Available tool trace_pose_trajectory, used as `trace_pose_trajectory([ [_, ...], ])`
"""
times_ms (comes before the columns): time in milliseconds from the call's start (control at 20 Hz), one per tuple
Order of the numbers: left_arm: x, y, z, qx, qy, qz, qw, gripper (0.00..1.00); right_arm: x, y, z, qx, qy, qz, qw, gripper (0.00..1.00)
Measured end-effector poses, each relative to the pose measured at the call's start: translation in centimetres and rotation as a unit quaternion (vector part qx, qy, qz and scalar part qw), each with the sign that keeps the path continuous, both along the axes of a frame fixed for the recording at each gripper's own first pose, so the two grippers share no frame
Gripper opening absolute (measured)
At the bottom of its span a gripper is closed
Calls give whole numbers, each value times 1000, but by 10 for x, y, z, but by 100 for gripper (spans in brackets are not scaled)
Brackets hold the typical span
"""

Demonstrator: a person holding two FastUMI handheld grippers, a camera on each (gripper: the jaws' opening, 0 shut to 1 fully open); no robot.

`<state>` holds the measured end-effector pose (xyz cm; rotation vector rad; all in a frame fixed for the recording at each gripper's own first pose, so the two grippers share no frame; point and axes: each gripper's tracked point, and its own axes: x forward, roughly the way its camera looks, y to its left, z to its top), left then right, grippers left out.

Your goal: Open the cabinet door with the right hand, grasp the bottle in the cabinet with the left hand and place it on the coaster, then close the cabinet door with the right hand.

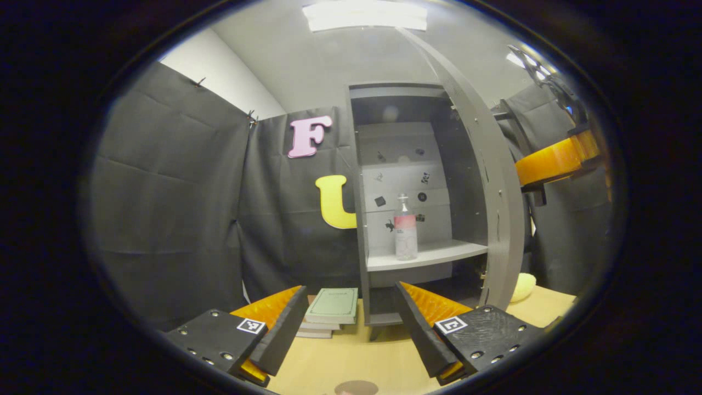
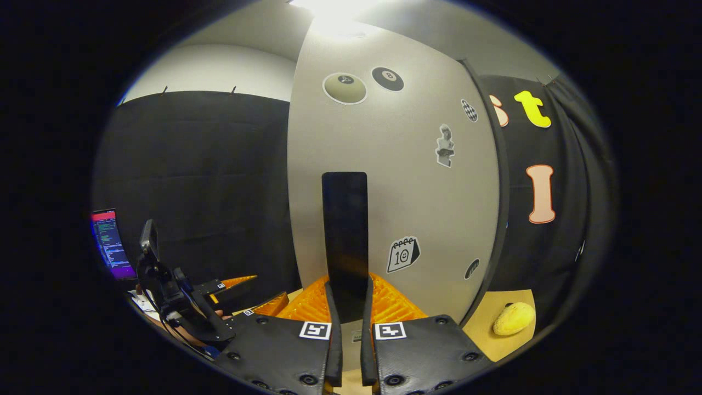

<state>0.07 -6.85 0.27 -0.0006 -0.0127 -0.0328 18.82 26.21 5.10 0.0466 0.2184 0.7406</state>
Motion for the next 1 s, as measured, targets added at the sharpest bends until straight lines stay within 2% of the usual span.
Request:
trace_pose_trajectory([
  [550,-10,-65,8,7,-2,-24,1000,95,3,-9,3,13,2,-19,1000,15],
  [800,-18,-97,21,15,-9,-35,999,96,6,-20,6,28,3,-52,998,14],
  [1000,-24,-120,25,7,-6,-43,999,96,17,-31,6,21,-14,-97,995,14],
])
